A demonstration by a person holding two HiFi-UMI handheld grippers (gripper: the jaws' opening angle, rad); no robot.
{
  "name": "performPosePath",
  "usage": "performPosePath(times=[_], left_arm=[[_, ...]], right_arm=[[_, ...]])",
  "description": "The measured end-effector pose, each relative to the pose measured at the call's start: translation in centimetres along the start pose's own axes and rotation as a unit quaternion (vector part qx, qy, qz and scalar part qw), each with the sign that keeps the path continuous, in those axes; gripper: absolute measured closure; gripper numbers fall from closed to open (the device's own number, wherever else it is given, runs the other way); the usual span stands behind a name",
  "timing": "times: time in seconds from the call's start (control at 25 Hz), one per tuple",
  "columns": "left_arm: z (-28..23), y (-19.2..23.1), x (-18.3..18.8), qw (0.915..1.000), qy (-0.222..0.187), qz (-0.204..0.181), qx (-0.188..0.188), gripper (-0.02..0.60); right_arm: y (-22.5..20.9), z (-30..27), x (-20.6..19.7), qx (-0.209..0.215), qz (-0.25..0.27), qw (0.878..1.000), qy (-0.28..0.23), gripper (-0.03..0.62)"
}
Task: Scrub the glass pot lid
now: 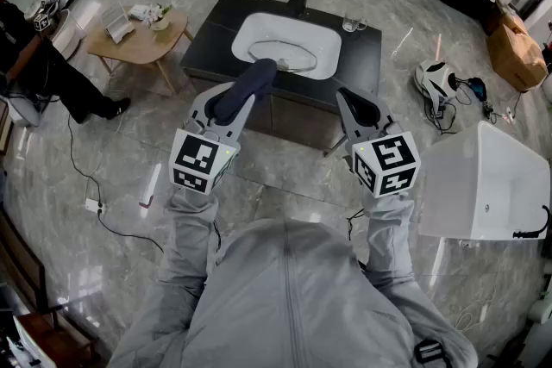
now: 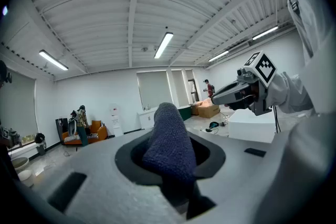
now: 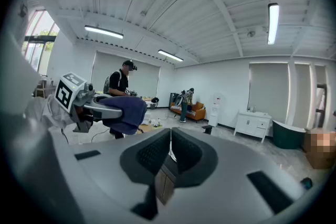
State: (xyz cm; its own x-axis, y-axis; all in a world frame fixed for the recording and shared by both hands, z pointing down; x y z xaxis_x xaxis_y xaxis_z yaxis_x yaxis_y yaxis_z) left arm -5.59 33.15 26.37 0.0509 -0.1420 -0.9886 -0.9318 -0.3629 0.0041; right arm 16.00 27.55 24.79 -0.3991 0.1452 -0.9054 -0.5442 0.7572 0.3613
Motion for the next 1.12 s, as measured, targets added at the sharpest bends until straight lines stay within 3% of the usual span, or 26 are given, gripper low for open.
performPosePath(times=[0.36, 0.8, 1.12], left_arm=[[0.5, 1.9, 0.1, 1.0, -0.003, 0.0, -0.004, 0.472], [2.0, 5.0, -1.1, 0.9995, 0.014, -0.008, -0.028, 0.472], [-0.3, 7.5, -2.0, 0.9995, 0.018, -0.002, -0.026, 0.472]], right_arm=[[1.4, -1.5, 0.8, 0.002, -0.013, 1.0, -0.01, 0.559], [3.2, -3.2, 1.2, -0.034, -0.055, 0.998, 0.003, 0.559], [2.3, -6.5, 0.1, -0.024, -0.062, 0.998, 0.017, 0.559]])
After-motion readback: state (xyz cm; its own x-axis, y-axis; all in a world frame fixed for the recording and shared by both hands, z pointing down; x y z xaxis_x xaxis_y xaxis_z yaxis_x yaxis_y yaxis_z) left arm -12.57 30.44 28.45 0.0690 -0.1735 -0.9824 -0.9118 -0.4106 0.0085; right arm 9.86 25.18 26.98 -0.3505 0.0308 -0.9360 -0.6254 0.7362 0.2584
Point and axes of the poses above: the fingertips, and each gripper's own axes: z backward along the fingers, y to its left, x out of its top, the point moved 5 cm from there along z, backward along the fingers, and after that the axes turned 14 degrees about z, right-handed, at the moved point
